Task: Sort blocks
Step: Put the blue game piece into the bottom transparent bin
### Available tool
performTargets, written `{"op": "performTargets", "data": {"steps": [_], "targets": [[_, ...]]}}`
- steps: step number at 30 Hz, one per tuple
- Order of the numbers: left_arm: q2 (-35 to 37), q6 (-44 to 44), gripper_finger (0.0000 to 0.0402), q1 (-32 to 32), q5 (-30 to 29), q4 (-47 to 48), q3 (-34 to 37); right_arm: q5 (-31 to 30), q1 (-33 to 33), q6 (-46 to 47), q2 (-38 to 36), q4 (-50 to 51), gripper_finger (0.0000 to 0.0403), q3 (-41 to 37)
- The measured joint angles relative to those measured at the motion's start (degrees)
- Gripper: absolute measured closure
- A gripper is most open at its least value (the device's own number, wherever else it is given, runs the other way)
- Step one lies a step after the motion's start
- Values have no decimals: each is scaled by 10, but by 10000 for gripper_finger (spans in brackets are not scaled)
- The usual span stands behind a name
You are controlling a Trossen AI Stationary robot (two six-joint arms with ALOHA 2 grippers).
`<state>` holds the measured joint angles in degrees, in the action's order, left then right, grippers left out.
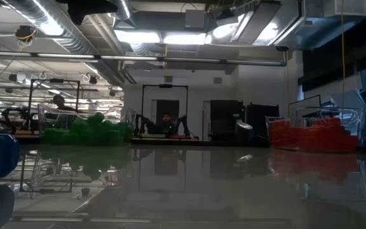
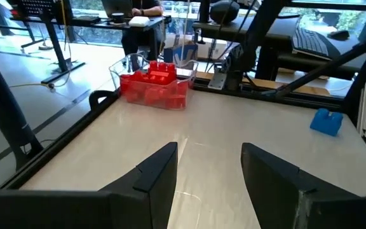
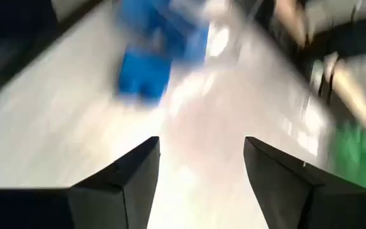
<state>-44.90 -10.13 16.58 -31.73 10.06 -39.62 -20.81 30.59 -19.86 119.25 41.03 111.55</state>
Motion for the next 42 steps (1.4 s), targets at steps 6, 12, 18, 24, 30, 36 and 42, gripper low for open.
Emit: {"op": "performTargets", "data": {"steps": [6,12,18,24,30,36,42], "targets": [[-34,-13,237,0,4,-2,0,-91,67,217,-32,248,173,0],[-90,16,237,0,15,-56,0,-7,117,419,-34,391,173,-23],[-141,54,237,8,64,-143,0,98,166,545,-45,410,173,-72],[-177,104,237,23,67,-185,0,170,220,709,-78,417,173,-134],[-185,106,237,30,66,-183,0,194,283,979,-110,404,173,-186],[-185,106,237,30,65,-180,0,200,325,1198,-114,388,173,-206],[-185,119,237,30,65,-183,0,171,315,1186,-114,361,173,-206]]}}
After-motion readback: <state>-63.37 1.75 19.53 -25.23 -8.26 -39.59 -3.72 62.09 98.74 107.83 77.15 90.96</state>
